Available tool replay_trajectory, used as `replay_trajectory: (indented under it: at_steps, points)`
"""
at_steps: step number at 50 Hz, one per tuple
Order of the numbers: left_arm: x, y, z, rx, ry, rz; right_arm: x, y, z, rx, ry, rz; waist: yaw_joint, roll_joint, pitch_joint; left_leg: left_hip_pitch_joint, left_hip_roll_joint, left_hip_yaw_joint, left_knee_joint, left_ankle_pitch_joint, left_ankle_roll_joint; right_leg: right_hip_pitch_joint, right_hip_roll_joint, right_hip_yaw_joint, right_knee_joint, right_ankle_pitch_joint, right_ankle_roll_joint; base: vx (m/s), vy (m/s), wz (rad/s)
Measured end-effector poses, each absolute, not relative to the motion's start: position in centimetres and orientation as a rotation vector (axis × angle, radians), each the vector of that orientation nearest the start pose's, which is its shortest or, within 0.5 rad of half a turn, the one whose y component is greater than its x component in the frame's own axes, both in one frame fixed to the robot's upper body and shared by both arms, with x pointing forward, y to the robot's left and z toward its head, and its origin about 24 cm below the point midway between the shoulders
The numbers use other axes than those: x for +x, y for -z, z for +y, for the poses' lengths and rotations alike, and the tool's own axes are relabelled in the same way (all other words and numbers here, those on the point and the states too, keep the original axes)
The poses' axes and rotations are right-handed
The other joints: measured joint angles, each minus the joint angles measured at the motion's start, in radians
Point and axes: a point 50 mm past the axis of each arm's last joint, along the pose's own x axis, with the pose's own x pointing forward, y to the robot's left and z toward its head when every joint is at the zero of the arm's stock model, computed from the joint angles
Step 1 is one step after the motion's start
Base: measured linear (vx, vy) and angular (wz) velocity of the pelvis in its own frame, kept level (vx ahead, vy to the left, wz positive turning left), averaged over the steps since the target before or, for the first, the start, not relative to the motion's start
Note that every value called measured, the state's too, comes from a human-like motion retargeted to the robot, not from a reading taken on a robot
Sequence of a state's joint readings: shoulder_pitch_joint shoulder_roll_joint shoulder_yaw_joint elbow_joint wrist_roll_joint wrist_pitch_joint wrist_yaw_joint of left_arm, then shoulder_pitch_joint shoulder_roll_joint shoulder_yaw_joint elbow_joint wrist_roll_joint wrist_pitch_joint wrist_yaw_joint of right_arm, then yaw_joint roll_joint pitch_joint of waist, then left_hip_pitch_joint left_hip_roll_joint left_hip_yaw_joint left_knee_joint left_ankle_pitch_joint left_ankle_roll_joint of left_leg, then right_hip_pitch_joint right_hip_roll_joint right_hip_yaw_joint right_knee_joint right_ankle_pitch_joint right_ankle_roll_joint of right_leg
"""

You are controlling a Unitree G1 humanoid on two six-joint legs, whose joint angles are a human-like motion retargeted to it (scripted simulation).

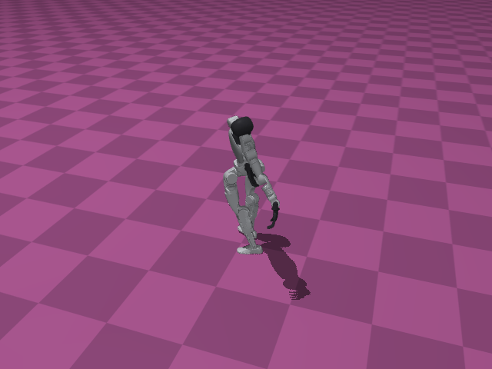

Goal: In place motions

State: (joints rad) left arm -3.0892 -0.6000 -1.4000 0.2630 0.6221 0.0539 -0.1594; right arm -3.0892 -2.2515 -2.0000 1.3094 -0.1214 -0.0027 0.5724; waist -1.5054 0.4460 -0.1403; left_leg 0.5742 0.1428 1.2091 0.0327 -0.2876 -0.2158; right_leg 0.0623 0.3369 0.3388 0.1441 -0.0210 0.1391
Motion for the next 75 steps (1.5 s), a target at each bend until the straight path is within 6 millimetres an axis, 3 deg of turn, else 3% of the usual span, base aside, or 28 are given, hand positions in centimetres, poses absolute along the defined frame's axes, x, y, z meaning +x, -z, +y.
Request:
replay_trajectory:
  at_steps: [7,20,29,34,42,45,50,53,55,58,60,63,68,75]
  points:
    - [-3.5,-16.8,-20.6,-1.425,-0.215,1.883,1.4,-10.6,-51.2,-1.47,-0.545,2.201,0.02,0.005,0.072,-0.034,0.025,-0.171,-0.003,0.007,0.047,0.048,-0.04,-0.059,-0.029,0.011,-0.087,0.13,0.01,1.72]
    - [-5.3,-15.7,-18.8,-1.379,-0.454,1.927,3.3,-8.5,-50.2,-1.584,-0.451,1.942,0.105,0.005,0.078,-0.163,-0.017,-0.692,0.026,0.053,0.181,0.232,-0.2,-0.381,-0.116,-0.071,-0.161,0.17,0.04,2.45]
    - [-3.6,-16.1,-19.8,-1.531,-0.442,1.854,3.4,-7.6,-49.4,-1.52,-0.525,1.948,0.229,0.01,0.115,-0.199,-0.151,-1.02,0.028,0.116,0.253,0.365,-0.285,-0.615,-0.133,-0.139,-0.172,0.15,0.11,1.79]
    - [-3.2,-17.2,-21.0,-1.586,-0.352,1.876,3.7,-6.1,-47.8,-1.459,-0.703,1.931,0.285,0.015,0.145,-0.178,-0.203,-1.111,0.014,0.143,0.271,0.421,-0.323,-0.705,-0.135,-0.156,-0.16,0.12,0.06,0.93]
    - [-3.0,-18.8,-22.4,-1.637,-0.207,1.891,3.0,-4.3,-45.5,-1.482,-1.166,1.945,0.348,0.014,0.166,-0.135,-0.23,-1.148,-0.019,0.15,0.291,0.448,-0.341,-0.762,-0.133,-0.162,-0.148,0.03,0.01,0.23]
    - [-3.0,-18.9,-22.4,-1.613,-0.183,1.895,1.9,-4.1,-45.4,-1.561,-1.334,1.95,0.348,0.014,0.148,-0.097,-0.253,-1.164,-0.048,0.132,0.326,0.44,-0.327,-0.788,-0.131,-0.164,-0.149,0.0,-0.01,0.16]
    - [-3.3,-18.5,-22.1,-1.503,-0.132,1.924,0.6,-5.3,-47.2,-1.792,-1.437,1.991,0.368,0.013,0.123,-0.101,-0.238,-1.116,-0.061,0.139,0.315,0.432,-0.326,-0.757,-0.131,-0.162,-0.15,0.01,-0.01,-0.66]
    - [-3.4,-18.4,-22.0,-1.48,-0.11,1.919,-0.1,-7.1,-49.1,-1.882,-1.36,2.092,0.454,0.024,0.178,-0.088,-0.2,-0.933,-0.055,0.128,0.278,0.481,-0.308,-0.588,-0.142,-0.189,-0.161,-0.02,0.0,-2.63]
    - [-3.3,-18.1,-21.7,-1.468,-0.113,1.902,0.0,-8.0,-49.7,-1.824,-1.227,2.169,0.463,0.027,0.191,-0.082,-0.183,-0.889,-0.053,0.118,0.26,0.486,-0.296,-0.547,-0.148,-0.194,-0.172,-0.02,-0.02,-1.15]
    - [-3.3,-17.6,-21.4,-1.474,-0.145,1.875,0.8,-9.0,-50.4,-1.717,-0.954,2.213,0.463,0.031,0.222,-0.075,-0.16,-0.858,-0.046,0.114,0.252,0.499,-0.317,-0.514,-0.142,-0.199,-0.141,-0.03,-0.02,-0.46]
    - [-3.2,-17.3,-21.1,-1.48,-0.174,1.859,1.5,-9.5,-50.7,-1.656,-0.782,2.205,0.46,0.033,0.242,-0.068,-0.15,-0.854,-0.043,0.113,0.249,0.498,-0.33,-0.506,-0.129,-0.202,-0.126,-0.01,0.0,0.62]
    - [-3.1,-17.4,-21.2,-1.51,-0.177,1.849,1.4,-11.1,-51.6,-1.576,-0.54,2.236,0.342,0.016,0.176,-0.085,-0.182,-1.056,-0.035,0.137,0.274,0.45,-0.325,-0.699,-0.105,-0.17,-0.158,0.0,0.02,2.76]
    - [-3.3,-16.3,-20.1,-1.437,-0.225,1.826,1.3,-11.6,-51.9,-1.587,-0.499,2.248,0.379,0.013,0.133,-0.131,-0.211,-1.133,-0.033,0.157,0.287,0.444,-0.344,-0.763,-0.108,-0.186,-0.15,0.0,0.06,0.83]
    - [-3.4,-16.0,-19.7,-1.408,-0.222,1.828,1.7,-11.3,-51.8,-1.72,-0.635,2.233,0.424,0.013,0.132,-0.16,-0.238,-1.196,-0.031,0.177,0.296,0.44,-0.366,-0.809,-0.097,-0.201,-0.145,0.01,0.06,0.44]
